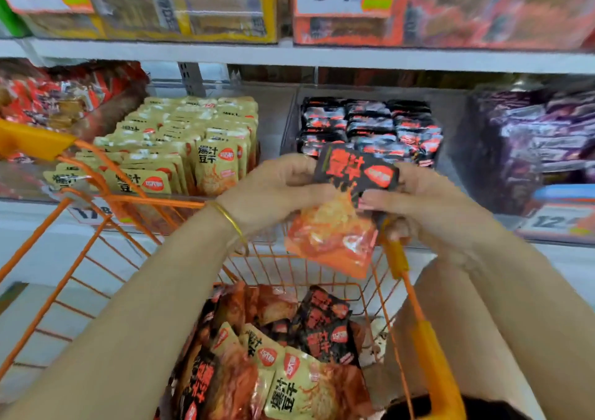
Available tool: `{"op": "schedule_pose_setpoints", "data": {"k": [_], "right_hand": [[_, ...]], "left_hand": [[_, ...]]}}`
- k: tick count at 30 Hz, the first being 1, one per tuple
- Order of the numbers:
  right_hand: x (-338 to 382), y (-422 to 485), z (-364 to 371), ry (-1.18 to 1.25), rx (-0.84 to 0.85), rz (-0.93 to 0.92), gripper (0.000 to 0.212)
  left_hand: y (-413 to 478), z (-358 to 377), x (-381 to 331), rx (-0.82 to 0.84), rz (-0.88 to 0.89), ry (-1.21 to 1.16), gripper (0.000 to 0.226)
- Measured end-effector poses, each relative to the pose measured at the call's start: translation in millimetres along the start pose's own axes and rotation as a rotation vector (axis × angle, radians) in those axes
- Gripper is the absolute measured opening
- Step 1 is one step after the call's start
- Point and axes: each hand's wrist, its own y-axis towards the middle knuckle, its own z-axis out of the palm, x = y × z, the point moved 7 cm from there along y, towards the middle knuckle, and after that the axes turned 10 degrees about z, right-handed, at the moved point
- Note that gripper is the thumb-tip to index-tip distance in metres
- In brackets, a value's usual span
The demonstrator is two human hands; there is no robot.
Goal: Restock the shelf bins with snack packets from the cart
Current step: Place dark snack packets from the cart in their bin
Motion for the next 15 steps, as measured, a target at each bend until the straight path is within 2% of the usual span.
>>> {"op": "schedule_pose_setpoints", "data": {"k": [2, 4, 7, 9, 11, 15], "right_hand": [[20.2, -5.9, -52.1, 0.092, -0.243, -0.070, 0.017], [36.3, -9.5, -104.7, 0.096, -0.493, -0.126, 0.020], [36.9, 1.0, -160.9, -0.036, -0.739, -0.055, 0.015], [30.6, 12.9, -182.2, -0.159, -0.838, -0.020, 0.009], [26.5, 25.7, -192.0, -0.274, -0.897, -0.051, 0.011], [4.1, 63.8, -188.9, -0.540, -0.800, 0.022, 0.021]], "left_hand": [[18.8, 9.4, -27.3, -0.169, 0.139, 0.018, 0.016], [32.7, 27.2, -52.8, -0.240, 0.297, 0.289, 0.014], [47.2, 53.0, -46.2, -0.164, 0.418, 0.720, 0.036], [53.5, 71.6, -37.7, -0.113, 0.450, 0.877, 0.048], [55.6, 86.0, -30.2, -0.072, 0.393, 0.974, 0.047], [56.7, 94.8, -10.6, -0.025, 0.312, 1.065, 0.048]]}}
